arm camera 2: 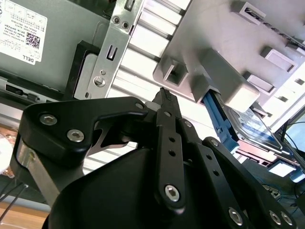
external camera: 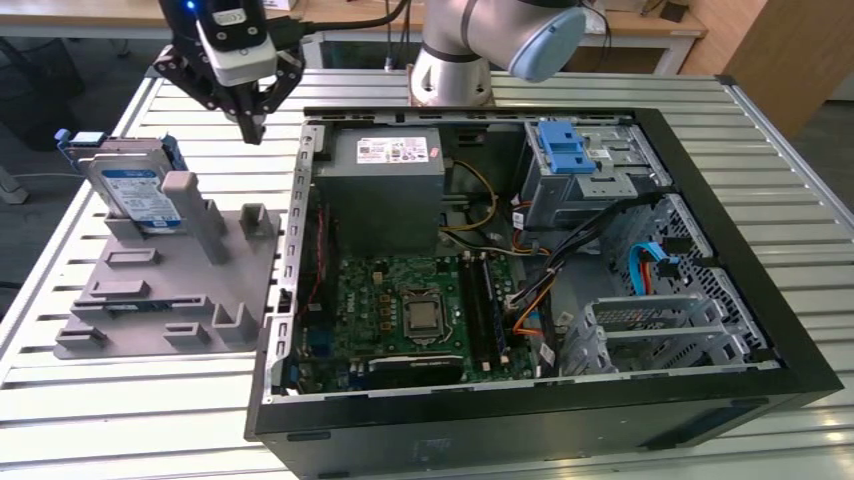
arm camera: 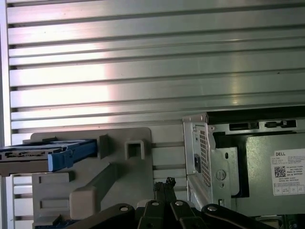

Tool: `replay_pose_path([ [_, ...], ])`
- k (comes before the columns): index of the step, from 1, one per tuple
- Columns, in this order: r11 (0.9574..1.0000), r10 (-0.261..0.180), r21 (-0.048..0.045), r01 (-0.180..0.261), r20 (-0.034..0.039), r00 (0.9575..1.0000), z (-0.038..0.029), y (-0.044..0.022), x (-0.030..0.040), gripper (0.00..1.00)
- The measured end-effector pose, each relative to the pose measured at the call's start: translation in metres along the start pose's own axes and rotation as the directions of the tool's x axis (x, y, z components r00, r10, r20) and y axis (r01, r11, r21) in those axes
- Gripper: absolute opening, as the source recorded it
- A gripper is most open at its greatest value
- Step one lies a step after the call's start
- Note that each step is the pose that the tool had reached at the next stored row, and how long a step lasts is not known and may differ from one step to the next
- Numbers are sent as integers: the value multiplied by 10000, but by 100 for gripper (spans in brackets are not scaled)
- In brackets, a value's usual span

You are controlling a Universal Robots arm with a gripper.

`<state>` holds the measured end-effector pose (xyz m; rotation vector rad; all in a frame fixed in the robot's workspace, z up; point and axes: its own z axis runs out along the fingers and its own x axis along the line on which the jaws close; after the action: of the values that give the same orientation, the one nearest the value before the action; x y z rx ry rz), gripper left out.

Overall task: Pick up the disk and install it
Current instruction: 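Reach for the disk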

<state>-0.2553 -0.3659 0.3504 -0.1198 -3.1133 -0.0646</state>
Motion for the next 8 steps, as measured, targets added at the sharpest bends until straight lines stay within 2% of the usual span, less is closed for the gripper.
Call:
replay_pose_path([
  [8, 10000, 0, 1, 0, -1, 10000, 11, 8, 21, 11],
])
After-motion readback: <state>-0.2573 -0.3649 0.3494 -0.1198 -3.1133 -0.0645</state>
